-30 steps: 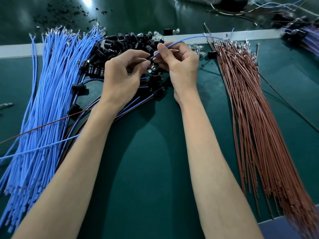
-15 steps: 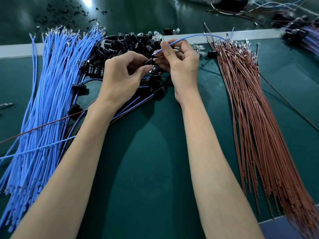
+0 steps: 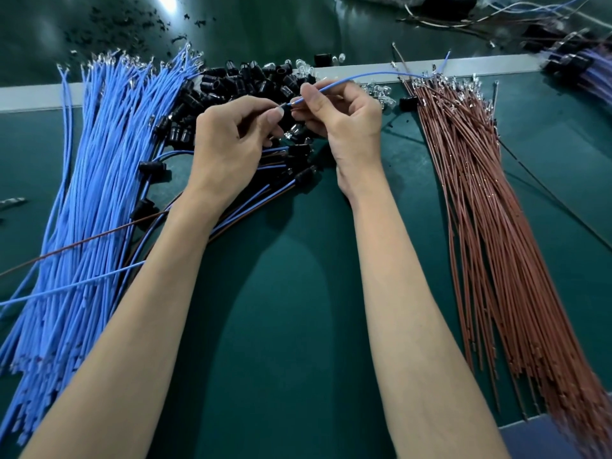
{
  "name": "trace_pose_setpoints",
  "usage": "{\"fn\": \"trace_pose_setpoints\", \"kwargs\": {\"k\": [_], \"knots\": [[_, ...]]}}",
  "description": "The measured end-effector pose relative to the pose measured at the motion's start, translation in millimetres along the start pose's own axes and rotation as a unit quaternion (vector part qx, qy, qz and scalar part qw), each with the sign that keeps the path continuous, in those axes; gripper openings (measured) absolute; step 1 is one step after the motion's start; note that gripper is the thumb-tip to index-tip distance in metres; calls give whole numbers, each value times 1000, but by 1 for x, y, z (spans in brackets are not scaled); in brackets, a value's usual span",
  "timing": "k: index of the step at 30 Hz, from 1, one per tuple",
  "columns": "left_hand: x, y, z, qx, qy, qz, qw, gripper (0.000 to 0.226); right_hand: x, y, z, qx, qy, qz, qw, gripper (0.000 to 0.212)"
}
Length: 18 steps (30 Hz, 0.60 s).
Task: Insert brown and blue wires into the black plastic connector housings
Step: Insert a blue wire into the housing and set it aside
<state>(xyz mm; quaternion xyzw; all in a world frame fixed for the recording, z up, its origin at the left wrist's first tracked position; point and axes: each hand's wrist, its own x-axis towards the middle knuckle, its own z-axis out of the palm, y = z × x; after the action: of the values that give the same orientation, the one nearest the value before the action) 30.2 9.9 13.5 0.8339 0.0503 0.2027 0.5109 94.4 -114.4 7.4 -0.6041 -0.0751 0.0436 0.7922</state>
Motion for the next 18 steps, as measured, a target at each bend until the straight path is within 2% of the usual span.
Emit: {"fn": "trace_pose_setpoints", "kwargs": {"k": [11,15,18], "knots": [[1,-2,0,-23,-13,-24,999,17,1,2,-1,-45,-29,0,999,16],[1,-2,-1,-25,-11,-35,999,17,2,0,-4,-44,-43,29,998,21],[2,0,0,-44,-9,-38,998,17,1,0,-6,-33,-42,41,998,17]]}}
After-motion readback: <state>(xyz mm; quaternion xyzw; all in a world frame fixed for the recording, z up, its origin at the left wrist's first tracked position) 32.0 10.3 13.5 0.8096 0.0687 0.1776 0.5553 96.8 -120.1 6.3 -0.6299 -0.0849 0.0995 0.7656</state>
